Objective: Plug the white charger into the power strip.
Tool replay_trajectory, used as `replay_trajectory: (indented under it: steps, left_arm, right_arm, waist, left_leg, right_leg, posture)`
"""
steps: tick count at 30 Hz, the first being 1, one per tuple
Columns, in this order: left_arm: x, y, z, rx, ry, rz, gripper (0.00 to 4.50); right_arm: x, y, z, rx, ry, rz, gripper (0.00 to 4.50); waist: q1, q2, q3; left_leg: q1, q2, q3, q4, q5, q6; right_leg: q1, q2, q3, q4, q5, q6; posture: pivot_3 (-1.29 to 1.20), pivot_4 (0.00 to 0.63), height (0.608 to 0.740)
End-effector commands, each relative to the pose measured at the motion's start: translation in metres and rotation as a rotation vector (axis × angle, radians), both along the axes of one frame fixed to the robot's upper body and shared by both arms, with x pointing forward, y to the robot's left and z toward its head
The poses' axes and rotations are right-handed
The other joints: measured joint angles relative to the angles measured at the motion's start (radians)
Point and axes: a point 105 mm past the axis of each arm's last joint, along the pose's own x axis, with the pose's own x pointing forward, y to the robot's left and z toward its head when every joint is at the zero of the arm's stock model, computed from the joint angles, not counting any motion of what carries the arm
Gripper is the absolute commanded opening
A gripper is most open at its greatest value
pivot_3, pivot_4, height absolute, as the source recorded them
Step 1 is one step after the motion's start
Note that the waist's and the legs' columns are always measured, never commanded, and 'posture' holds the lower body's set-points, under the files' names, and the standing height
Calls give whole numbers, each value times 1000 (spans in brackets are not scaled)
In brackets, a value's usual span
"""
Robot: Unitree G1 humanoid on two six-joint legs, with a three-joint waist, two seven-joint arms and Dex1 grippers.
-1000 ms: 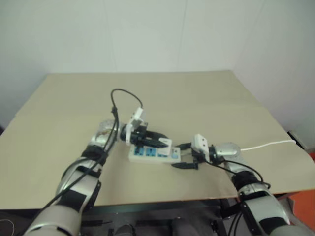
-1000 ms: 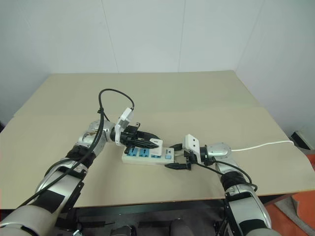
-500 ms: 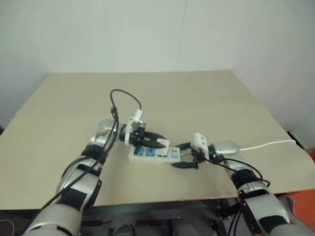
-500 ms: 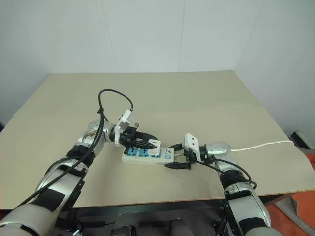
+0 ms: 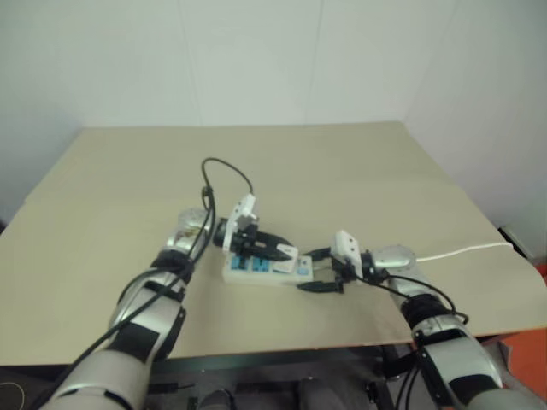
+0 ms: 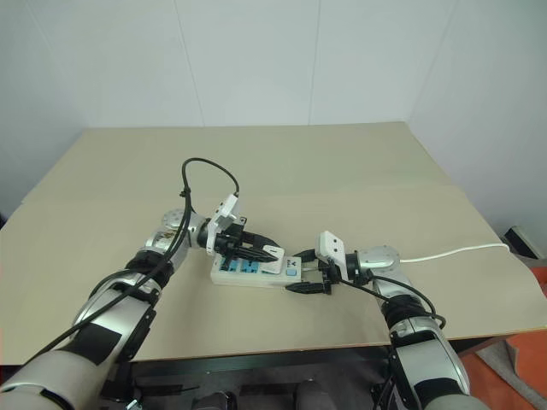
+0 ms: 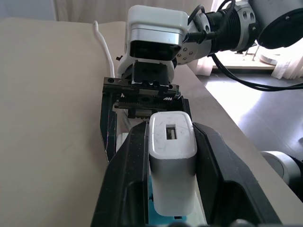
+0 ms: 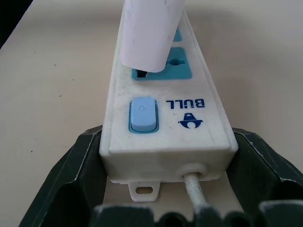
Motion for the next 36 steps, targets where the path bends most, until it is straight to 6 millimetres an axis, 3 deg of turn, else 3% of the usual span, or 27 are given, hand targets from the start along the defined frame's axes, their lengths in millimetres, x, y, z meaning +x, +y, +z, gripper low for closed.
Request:
replay_trajectory:
  steps: [1,18,36]
  left_arm:
    - [4,-3,13,-14,-56,-7,1012]
    - [-10,19,-25,-42,-39,46,1012]
    - [-12,21,-55,63,-68,73,1012]
  right_arm:
    - [-6,2,-16,-49,33,12,3418]
    - [-7,0,-17,-62,-2,17,3418]
    - [-10,-2,-20,-68,-7,14,3418]
  waist:
    - [0,0,0]
    - [-1,0,-1]
    - [5,-3,-19]
  left_leg:
    - [0,0,0,0,0,0]
    - [2,0,0,-2,0,0]
    - [6,0,0,-5,0,0]
  right_leg:
    - [0,0,0,0,0,0]
    - [1,0,0,-2,0,0]
    - [4,0,0,-4,-1,-2]
  posture:
    - [0,150,740]
    - [0,150,740]
    - [0,150,740]
